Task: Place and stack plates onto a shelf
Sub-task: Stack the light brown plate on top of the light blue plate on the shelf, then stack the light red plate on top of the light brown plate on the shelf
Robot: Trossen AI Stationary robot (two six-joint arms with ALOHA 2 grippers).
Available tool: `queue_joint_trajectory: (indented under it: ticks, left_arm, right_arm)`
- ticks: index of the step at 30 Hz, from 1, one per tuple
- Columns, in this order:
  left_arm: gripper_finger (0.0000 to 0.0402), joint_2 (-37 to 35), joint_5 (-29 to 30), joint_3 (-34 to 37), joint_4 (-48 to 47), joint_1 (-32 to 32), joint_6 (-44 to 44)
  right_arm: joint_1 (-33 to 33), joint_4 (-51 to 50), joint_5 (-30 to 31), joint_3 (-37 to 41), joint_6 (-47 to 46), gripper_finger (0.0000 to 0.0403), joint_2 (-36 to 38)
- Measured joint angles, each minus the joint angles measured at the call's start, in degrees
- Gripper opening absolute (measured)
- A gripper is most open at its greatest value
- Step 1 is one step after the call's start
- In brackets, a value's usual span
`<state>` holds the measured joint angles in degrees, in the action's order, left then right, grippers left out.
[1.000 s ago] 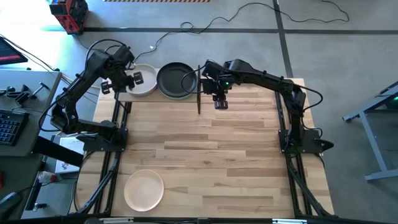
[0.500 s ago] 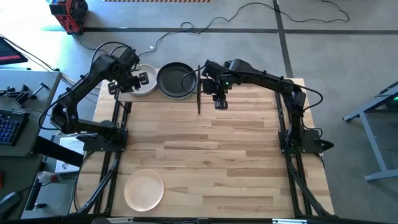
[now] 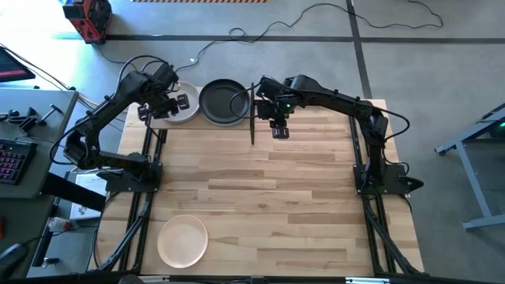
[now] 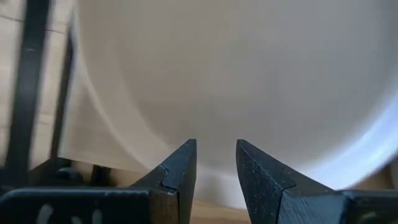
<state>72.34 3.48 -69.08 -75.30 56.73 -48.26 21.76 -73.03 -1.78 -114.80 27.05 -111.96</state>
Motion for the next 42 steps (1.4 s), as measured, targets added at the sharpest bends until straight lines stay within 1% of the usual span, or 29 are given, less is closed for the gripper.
queue_joint_trajectory:
  ticks: [4, 11, 13, 17, 19, 23, 28, 32, 38, 42]
  left_arm:
    - [0.0101, -0.01, -2.82, -0.4, 0.81, 0.0, 1.32]
    - [0.0101, -0.03, -3.51, -5.04, 1.55, -0.05, 2.56]
    - [0.0101, -0.03, -5.42, -6.51, 1.53, -0.49, 3.3]
    - [0.0101, -0.51, -12.01, -8.02, 1.58, -3.54, 5.38]
    - [0.0101, -1.09, -13.84, -8.02, 1.42, -6.49, 5.46]
    - [0.0101, -2.55, -14.59, -8.02, 0.95, -14.11, 6.9]
    - [0.0101, -4.02, -11.46, -8.02, -2.67, -24.22, 5.41]
    - [0.0101, -4.89, -10.27, -8.02, -5.31, -31.83, 3.85]
    - [0.0101, -4.9, -9.99, -7.98, -6.59, -42.34, 2.4]
    - [0.0101, -4.9, -9.96, -6.3, -6.73, -48.56, 2.37]
  right_arm:
    - [0.0, 0.0, 0.0, 0.0, 0.02, 0.0142, 0.0]
    - [0.0, 0.0, -0.01, 0.0, 0.02, 0.0142, 0.0]
    - [0.0, -0.02, -0.07, 0.0, 0.02, 0.0142, 0.0]
    - [0.0, -0.02, -0.39, 0.0, -0.23, 0.0142, 0.0]
    - [0.0, -0.02, -0.42, 0.0, -0.92, 0.0142, 0.0]
    - [0.0, -0.24, -0.43, 0.0, -2.93, 0.0142, 0.0]
    - [-0.02, -4.04, -0.44, 0.0, -8.46, 0.0142, 0.0]
    - [-0.51, -6.3, -0.43, 0.0, -12.8, 0.0142, 0.0]
    - [-3.45, -7.71, -0.48, 0.0, -22.75, 0.0142, 0.0]
    - [-6.73, -7.85, -0.46, 0.0, -29.09, 0.0142, 0.0]
